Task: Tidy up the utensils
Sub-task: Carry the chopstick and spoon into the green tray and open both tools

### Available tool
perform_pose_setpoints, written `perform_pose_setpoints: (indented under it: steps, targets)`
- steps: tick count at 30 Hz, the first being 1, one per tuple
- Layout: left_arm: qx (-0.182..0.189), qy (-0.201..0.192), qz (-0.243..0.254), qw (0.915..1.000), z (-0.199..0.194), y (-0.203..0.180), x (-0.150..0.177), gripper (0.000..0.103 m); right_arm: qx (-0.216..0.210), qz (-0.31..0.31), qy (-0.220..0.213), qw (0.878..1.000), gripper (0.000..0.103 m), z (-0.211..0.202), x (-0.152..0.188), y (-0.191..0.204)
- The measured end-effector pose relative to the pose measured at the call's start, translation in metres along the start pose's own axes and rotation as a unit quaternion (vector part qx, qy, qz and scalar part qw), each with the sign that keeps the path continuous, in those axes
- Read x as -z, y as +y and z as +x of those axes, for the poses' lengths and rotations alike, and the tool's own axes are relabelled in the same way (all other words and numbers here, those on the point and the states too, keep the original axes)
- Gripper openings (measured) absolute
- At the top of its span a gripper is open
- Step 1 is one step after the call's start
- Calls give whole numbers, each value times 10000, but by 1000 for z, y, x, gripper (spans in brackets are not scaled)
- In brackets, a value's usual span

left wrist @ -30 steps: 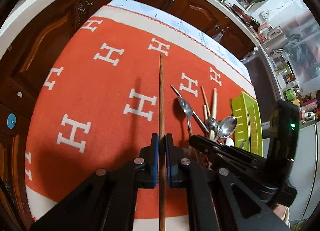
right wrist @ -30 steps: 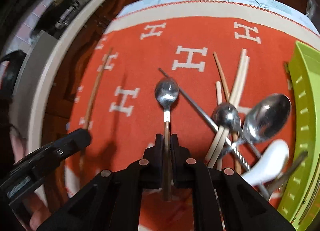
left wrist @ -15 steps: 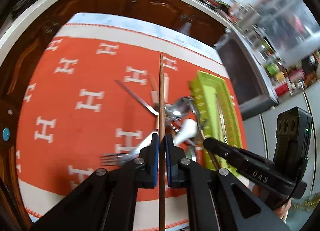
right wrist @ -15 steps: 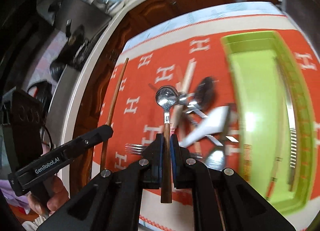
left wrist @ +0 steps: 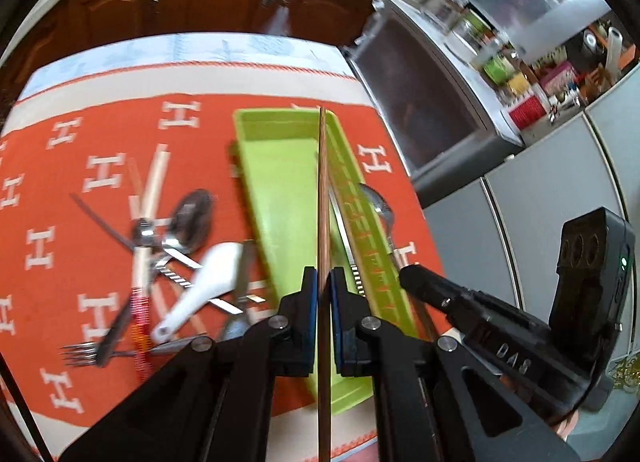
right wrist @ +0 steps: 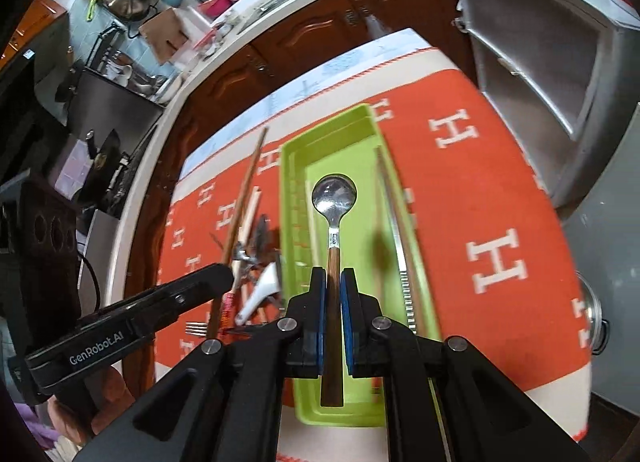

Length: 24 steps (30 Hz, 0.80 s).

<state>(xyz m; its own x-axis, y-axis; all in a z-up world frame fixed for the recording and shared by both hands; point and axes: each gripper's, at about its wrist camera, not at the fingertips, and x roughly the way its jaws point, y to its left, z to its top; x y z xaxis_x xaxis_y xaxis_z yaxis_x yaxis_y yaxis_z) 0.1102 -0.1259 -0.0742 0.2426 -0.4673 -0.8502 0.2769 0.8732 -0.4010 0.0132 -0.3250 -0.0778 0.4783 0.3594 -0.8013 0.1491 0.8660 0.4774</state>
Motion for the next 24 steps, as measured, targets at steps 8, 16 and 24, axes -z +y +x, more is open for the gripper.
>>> perform_pose_setpoints:
  steps: [8, 16, 24]
  targets:
    - [-275, 147, 237, 9992, 26, -16, -1, 21, 94, 91, 219, 9997, 9, 21, -9, -32]
    - [-661, 108, 402, 9969, 4, -6, 11, 23, 124, 6, 198, 9997, 10, 33, -1, -18]
    - [-1265, -135, 371, 9912, -26, 30, 37, 29, 157, -239, 164, 9995, 10, 22, 18, 6]
